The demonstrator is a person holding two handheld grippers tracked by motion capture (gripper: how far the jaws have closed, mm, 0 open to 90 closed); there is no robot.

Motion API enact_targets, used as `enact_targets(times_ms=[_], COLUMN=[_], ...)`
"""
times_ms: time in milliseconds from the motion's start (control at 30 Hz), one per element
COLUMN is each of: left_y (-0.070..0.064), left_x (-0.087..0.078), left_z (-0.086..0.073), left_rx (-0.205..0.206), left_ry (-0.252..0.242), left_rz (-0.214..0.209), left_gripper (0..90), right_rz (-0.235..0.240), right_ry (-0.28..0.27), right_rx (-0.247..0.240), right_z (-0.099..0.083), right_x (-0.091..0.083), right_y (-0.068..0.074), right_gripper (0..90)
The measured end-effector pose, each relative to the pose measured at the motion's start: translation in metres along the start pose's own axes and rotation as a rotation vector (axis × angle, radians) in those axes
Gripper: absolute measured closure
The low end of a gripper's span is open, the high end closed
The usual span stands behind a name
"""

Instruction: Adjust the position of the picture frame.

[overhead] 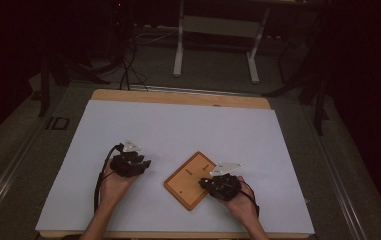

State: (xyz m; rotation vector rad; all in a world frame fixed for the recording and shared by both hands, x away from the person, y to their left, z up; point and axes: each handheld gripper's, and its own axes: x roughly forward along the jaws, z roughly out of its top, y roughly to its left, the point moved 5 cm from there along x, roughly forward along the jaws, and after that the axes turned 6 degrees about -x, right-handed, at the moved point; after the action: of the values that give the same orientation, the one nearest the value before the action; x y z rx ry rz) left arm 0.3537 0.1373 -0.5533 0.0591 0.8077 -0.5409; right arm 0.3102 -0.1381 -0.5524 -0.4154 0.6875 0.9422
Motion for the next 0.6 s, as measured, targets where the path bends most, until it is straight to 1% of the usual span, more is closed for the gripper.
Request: enact_targets(times_ms=[100, 200, 333, 433, 600], left_y=[-0.001, -0.002, -0.002, -0.004, -0.005], left_x=[0.001, 0.001, 0.001, 0.002, 0.003], left_z=[0.000, 0.000, 0.000, 0.000, 0.000], left_rx=[0.000, 0.003, 0.006, 0.005, 0.000], left_ry=[0.000, 0.005, 0.007, 0.009, 0.011], left_rz=[-0.005, -0.008, -0.012, -0.016, -0.024], left_gripper=[62.9, 63.0, 63.0, 63.0, 63.0], right_rz=[-0.004, -0.018, -0.028, -0.052, -0.096], right_ry=[-0.005, -0.002, -0.001, -0.014, -0.036], right_rx=[0.004, -0.004, 0.011, 0.035, 0.052], right_z=[0.000, 0.001, 0.001, 0.003, 0.006], right_x=[0.000, 0.000, 0.000, -0.002, -0.006], right_y=[0.000, 0.001, -0.002, -0.008, -0.018], right_gripper=[83.5, 83.7, 83.8, 83.8, 83.9])
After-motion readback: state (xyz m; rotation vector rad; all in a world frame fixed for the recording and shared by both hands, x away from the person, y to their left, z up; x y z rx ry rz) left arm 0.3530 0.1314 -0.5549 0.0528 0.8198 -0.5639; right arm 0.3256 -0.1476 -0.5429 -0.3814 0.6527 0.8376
